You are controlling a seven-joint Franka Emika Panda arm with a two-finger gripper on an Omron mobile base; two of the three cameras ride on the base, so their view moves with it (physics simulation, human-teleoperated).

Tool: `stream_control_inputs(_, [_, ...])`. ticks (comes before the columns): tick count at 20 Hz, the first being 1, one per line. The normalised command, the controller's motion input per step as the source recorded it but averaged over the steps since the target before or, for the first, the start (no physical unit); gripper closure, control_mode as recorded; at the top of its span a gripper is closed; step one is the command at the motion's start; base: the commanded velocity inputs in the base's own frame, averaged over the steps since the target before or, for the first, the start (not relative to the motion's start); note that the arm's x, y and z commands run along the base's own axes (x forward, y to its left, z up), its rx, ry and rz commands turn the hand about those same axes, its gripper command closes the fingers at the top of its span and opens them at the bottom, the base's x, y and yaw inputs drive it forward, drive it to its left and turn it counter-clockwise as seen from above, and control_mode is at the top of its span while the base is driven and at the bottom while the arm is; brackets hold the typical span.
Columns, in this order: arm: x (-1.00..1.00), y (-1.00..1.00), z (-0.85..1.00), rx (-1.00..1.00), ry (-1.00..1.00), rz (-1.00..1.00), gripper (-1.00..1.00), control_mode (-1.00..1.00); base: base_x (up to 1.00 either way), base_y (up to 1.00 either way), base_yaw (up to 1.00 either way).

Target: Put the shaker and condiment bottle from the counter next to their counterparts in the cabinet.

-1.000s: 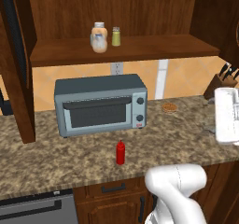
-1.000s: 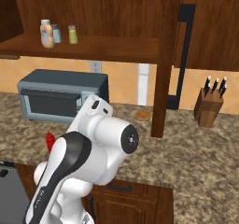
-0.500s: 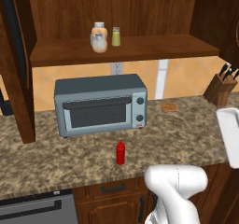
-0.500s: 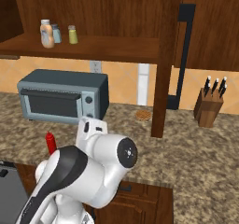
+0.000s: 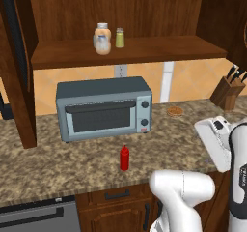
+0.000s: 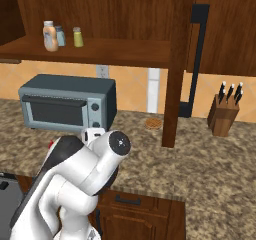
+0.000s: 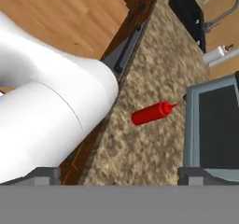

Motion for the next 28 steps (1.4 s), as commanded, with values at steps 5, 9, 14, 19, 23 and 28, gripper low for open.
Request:
stream_control_inputs(5, [0.13,0.24,-0.73,-0.06,-0.09,-0.01,-1.0,-1.0,0.0,0.0,0.0])
stream_control_inputs(9, [0.05,0.0,0.0,0.09,0.0,-0.13,-1.0,-1.0,0.0,0.0,0.0])
stream_control_inputs(14, [0.39,0.02,0.01,0.21,0.02,-0.14,-1.0,-1.0,0.0,0.0,0.0])
stream_control_inputs(19, [0.38,0.32,-0.15,0.18,0.04,-0.09,-1.0,-1.0,0.0,0.0,0.0])
stream_control_inputs(23, [-0.13,0.6,-0.07,0.13,0.0,0.0,-1.0,-1.0,0.0,0.0,0.0])
stream_control_inputs(28, [-0.25,0.72,-0.11,0.05,0.0,0.0,-1.0,-1.0,0.0,0.0,0.0])
